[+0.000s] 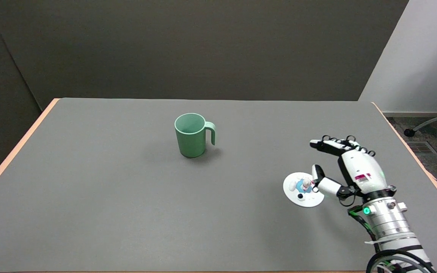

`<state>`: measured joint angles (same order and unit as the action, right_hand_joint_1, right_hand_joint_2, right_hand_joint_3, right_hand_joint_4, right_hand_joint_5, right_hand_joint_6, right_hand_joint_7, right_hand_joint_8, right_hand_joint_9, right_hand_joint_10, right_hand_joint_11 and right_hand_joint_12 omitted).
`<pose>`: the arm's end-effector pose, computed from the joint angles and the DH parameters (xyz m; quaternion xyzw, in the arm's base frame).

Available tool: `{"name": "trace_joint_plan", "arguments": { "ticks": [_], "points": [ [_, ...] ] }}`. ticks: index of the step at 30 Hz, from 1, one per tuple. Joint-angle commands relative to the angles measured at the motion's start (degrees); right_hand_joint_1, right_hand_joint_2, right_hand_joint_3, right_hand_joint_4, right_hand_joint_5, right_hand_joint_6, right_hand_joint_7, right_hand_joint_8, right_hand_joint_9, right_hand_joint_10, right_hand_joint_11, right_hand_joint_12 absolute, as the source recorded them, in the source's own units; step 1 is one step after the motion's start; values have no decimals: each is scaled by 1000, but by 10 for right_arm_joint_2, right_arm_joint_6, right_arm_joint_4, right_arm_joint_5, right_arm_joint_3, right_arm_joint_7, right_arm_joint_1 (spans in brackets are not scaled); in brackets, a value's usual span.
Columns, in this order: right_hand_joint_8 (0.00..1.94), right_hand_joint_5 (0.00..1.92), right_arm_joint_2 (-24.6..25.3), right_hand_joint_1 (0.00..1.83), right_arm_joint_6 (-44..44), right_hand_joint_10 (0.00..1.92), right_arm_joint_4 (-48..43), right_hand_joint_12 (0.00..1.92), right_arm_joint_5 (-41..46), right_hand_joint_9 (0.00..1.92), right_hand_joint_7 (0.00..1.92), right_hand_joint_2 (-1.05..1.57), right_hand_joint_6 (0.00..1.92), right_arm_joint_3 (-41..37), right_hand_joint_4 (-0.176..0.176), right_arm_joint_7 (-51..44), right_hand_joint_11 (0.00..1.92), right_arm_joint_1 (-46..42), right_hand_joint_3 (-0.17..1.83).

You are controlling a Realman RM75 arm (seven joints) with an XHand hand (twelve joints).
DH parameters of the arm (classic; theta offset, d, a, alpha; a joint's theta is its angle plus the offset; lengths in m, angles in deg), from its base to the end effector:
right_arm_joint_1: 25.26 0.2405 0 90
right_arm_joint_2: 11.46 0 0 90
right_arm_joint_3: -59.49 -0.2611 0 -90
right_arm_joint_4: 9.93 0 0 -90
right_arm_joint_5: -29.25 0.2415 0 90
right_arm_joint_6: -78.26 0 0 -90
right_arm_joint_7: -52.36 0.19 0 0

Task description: Pick up the white cup lid.

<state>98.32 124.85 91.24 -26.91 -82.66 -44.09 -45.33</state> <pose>-0.2707 -0.2262 0.3960 0.5978 -0.0761 0.2210 0.7668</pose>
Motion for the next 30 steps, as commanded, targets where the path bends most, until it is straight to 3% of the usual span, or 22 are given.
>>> {"name": "trace_joint_plan", "arguments": {
  "ticks": [1,22,24,30],
  "points": [
    [202,653,-9,938,20,244,-55,627,-43,548,645,921,205,29,-2,-19,169,1,754],
    [188,652,-26,946,17,229,-110,537,-76,520,601,847,194,-1,3,-17,165,8,802],
    [160,644,-27,919,17,262,-111,585,-78,502,600,774,192,-2,3,-17,145,9,959],
    [156,618,-31,926,17,257,-114,592,-78,495,580,753,189,-2,1,-17,142,11,975]
  ]
}}
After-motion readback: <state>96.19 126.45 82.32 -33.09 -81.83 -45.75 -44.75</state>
